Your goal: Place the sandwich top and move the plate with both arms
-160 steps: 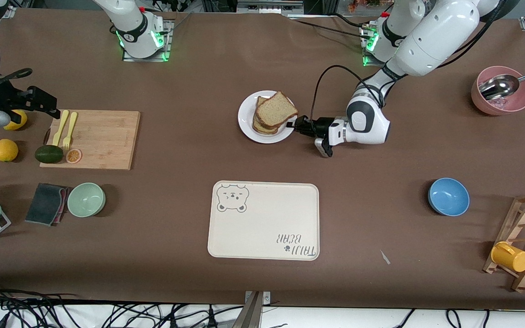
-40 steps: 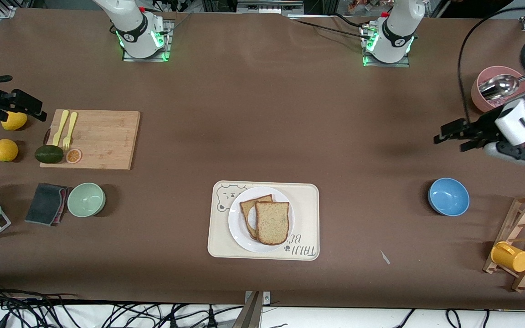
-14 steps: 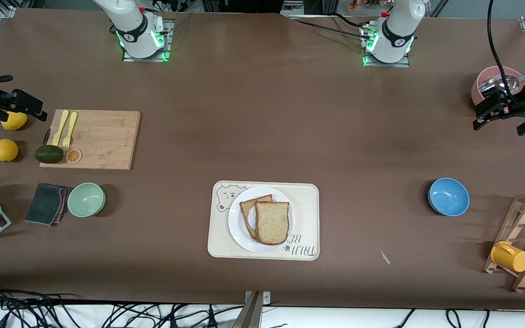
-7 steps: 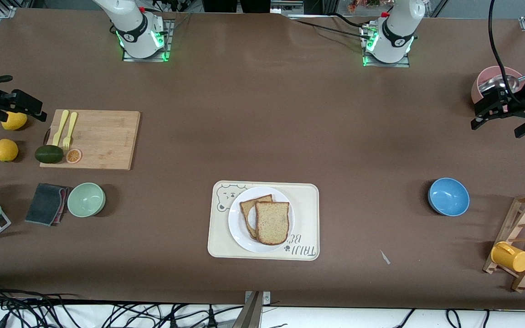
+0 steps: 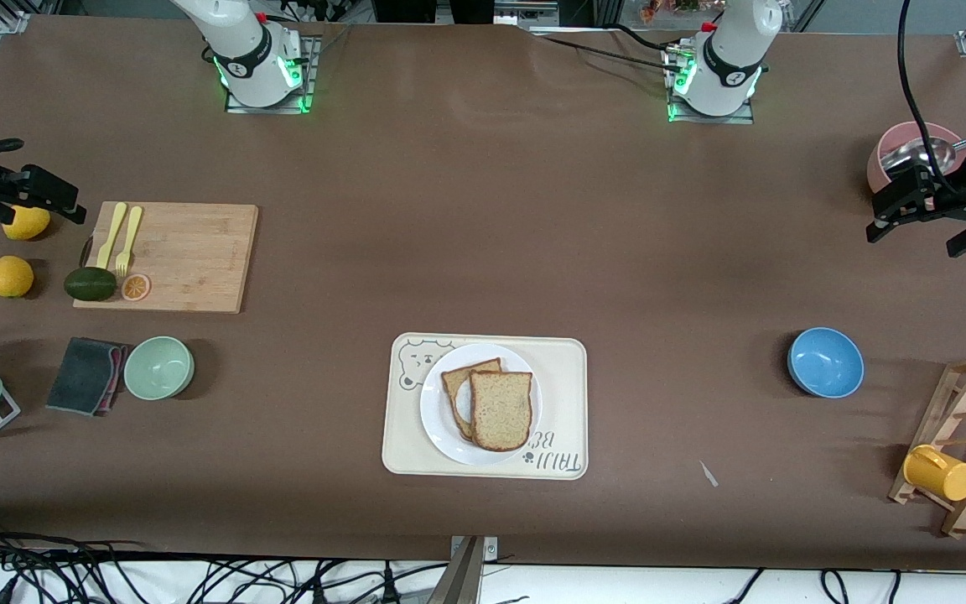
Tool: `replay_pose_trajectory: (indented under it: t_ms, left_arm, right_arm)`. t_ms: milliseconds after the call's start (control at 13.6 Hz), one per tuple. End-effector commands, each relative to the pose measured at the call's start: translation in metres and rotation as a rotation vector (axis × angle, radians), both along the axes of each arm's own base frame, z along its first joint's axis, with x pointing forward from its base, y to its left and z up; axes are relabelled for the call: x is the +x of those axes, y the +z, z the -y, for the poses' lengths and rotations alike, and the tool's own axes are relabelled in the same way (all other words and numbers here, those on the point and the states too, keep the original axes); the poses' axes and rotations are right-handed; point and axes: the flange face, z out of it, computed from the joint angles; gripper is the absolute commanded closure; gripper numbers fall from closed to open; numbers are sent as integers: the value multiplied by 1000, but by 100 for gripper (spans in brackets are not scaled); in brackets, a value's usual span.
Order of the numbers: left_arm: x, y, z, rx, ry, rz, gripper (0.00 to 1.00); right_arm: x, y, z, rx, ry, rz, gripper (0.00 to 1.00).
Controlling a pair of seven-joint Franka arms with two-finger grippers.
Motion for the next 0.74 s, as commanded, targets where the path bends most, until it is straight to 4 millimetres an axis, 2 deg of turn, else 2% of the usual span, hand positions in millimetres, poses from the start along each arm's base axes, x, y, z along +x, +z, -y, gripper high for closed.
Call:
replay_pose_trajectory:
  t_ms: [0,368,663]
  left_arm:
    - [-8,-5,-4,13,46,-109,0]
    - [-11,-6,-7,9,163,-129,0]
    - [-11,-6,-5,14,159,-136,0]
  right_arm:
    - [-2,4,0,-15,4,6,0]
    - [-2,4,0,-15,5,6,0]
    - [-2,3,0,-14,5,5,0]
